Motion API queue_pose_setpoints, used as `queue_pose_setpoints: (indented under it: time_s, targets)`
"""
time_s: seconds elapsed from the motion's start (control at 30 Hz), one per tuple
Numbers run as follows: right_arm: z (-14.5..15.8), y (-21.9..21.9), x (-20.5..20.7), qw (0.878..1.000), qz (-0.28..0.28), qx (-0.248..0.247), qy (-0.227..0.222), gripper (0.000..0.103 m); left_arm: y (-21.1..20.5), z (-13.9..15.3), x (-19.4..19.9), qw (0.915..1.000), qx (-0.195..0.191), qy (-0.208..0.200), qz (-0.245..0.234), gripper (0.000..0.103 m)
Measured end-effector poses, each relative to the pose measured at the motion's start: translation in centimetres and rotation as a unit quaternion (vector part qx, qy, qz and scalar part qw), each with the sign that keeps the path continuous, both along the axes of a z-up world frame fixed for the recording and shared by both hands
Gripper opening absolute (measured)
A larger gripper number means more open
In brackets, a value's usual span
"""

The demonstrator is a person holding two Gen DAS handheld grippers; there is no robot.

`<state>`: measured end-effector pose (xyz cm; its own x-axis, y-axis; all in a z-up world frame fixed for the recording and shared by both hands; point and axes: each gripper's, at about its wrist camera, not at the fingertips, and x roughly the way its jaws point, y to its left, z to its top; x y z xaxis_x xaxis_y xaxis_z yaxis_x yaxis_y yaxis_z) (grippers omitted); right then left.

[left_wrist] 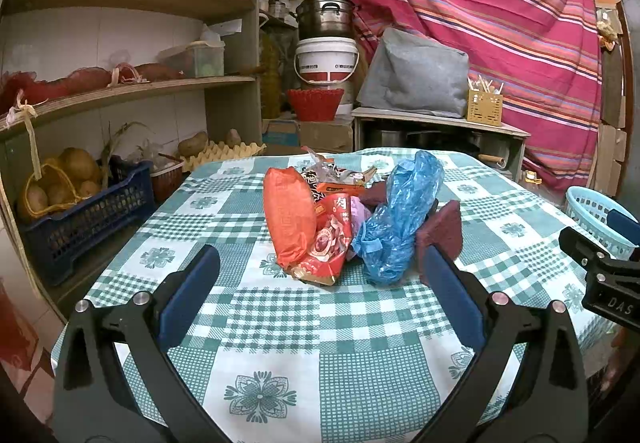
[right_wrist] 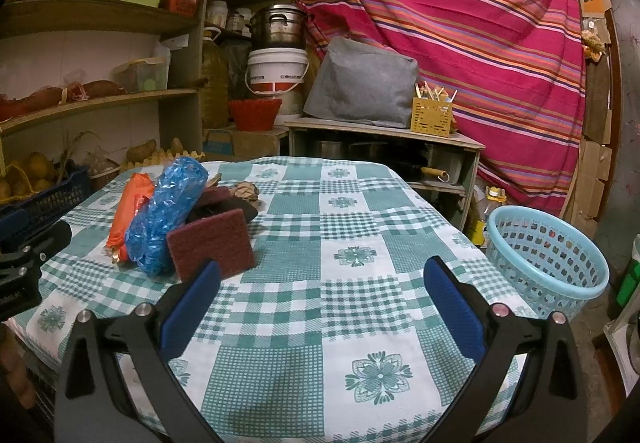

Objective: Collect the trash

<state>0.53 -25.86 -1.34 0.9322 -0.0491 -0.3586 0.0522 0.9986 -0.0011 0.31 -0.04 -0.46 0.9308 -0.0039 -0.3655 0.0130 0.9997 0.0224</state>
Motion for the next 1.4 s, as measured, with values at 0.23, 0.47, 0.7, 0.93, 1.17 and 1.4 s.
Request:
queue_pose_setpoints:
  time_s: [0.23, 0.47, 0.7, 0.93, 1.17, 1.4]
  targets:
    - [0.03, 0.02, -0.01, 1.0, -0.004, 0.0, 0.002, 0.099, -0.31, -0.2, 0.06, 1.0, 0.002, 0.004, 0.001, 0.098]
    - [-0.06, -0.09, 0.02, 1.0, -0.005, 0.001, 0.003, 0.099, -0.33, -0.15, 0.01, 1.0, 0.0, 0.006, -0.001, 0.098]
    - [-0.08, -0.09, 0.04, 1.0, -0.004, 0.001, 0.003, 0.099, -0.27, -0.17, -0.02, 1.0, -0.001, 0.007, 0.0, 0.098]
    - [-0.07, -0.09, 0.06, 1.0, -0.004, 0.001, 0.003, 0.099, -0.25, -0.18, -0.04, 1.0, -0.002, 0.008, 0.0, 0.098]
    - [-0.08, -0.1, 0.05, 1.0, -0.004, 0.001, 0.003, 0.099, -0.09, -0.3, 0.14, 0.9999, -0.006, 0.013, -0.003, 0.098]
    - [-0.08, -0.17, 0.17, 1.0, -0.004, 0.002, 0.004, 0.099, 0.14, -0.44, 0.78, 0.9997, -0.008, 0.023, -0.003, 0.098]
